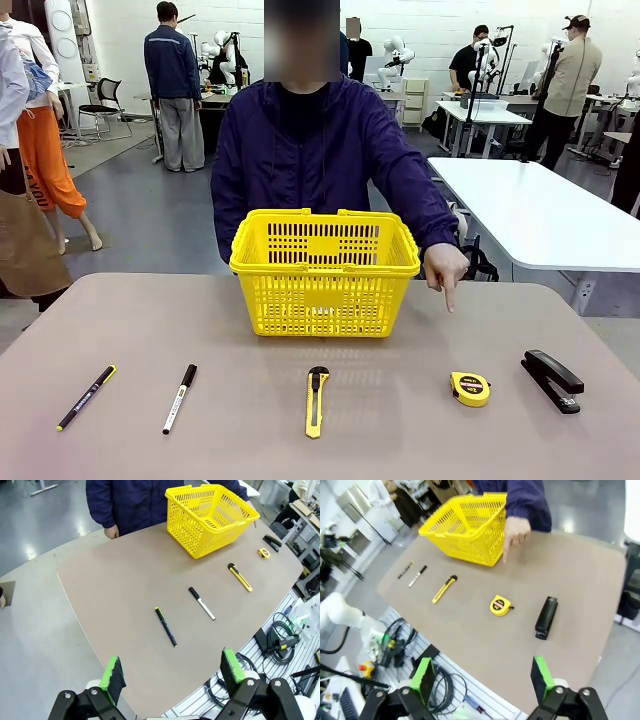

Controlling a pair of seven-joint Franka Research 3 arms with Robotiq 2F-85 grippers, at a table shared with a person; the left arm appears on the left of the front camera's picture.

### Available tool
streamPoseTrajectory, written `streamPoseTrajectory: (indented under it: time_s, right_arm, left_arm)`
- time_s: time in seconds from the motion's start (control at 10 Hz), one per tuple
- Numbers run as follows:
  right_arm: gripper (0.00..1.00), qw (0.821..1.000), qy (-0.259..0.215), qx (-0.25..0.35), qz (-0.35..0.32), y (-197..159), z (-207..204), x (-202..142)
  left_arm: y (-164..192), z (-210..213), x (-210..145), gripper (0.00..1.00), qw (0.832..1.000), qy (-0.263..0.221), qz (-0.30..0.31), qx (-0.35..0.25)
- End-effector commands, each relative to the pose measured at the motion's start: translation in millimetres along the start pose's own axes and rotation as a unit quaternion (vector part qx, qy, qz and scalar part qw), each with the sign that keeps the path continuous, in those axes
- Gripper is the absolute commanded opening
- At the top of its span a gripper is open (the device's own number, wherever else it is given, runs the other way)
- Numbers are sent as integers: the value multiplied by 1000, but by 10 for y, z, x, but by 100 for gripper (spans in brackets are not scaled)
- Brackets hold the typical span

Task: Place the items the person wants into the basket.
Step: Pick up the item the person points to and place it in the Market Basket.

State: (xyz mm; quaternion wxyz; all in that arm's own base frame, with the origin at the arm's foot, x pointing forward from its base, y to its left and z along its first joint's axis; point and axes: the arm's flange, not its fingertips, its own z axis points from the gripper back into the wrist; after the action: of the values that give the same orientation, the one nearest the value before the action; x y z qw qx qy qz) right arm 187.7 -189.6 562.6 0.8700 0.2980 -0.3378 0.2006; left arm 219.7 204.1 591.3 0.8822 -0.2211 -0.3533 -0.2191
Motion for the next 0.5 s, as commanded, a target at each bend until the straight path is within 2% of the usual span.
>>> streamPoseTrajectory:
  time_s: [0.0,0.3,0.4]
  right_arm:
    - [100,995,66,-16,-74,129,-549,457]
    - [100,969,174,-82,-155,474,-1615,934]
    - [100,952,229,-103,-177,635,-2091,1020]
  left_arm:
    - [-8,0,-9,100,1000,-2,-3,-4]
    - [-8,0,-9,100,1000,-2,-3,-4]
    - [-8,0,-9,100,1000,-2,-3,-4]
